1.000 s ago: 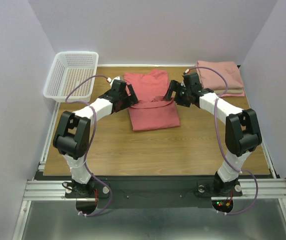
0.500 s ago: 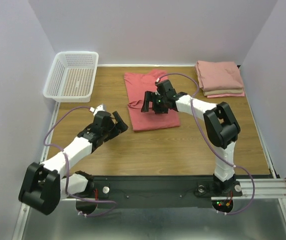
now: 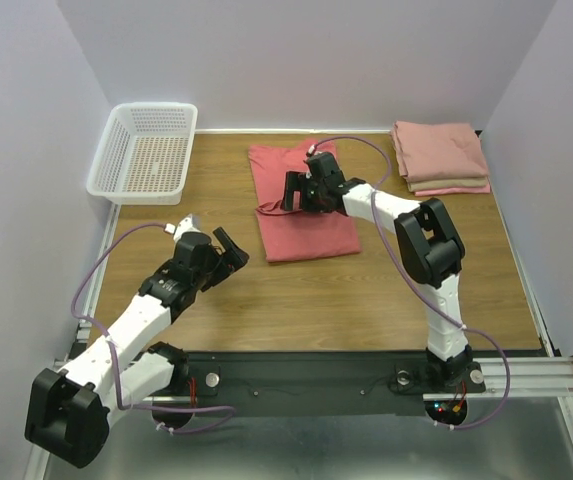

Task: Fold and stack the t-shirts
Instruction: Fold the tshirt

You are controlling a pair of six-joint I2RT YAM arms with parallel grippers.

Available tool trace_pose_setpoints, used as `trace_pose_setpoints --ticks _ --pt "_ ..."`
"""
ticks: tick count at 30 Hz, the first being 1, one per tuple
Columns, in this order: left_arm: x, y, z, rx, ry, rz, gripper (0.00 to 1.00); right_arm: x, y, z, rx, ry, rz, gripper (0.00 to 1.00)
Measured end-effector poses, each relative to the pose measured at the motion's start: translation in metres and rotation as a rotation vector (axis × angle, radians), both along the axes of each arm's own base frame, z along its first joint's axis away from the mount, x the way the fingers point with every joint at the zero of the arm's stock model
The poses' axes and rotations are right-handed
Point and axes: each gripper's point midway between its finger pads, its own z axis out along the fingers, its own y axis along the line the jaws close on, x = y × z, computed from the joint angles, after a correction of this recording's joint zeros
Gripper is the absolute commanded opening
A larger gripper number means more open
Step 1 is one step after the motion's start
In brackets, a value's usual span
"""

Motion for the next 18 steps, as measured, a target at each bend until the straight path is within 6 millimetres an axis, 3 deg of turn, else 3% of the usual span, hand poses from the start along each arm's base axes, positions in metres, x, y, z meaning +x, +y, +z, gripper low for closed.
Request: trace_pose_setpoints --ticks 5,8,11,15,18 --pt "-0.002 0.002 0.0 -0.002 0.001 0.008 0.98 0.029 0.0 0.014 -0.028 -0.115 -0.029 1.0" --pt "-0.003 0.002 -0.003 0.0 0.01 0.009 0.98 0.06 0.008 0.024 -0.042 -0.203 -0.044 1.0" --pt "-0.003 0.001 -0.007 0.001 0.025 0.006 0.98 0.073 0.009 0.027 -0.063 -0.25 -0.046 1.0" --pt "0.0 -0.006 -0.008 -0.017 0.028 -0.016 0.99 0.067 -0.002 0.033 -0.093 -0.261 -0.056 1.0" --pt "0.005 -0.017 -0.011 -0.045 0.029 -0.051 0.98 0.031 -0.032 0.044 -0.137 -0.241 -0.088 1.0"
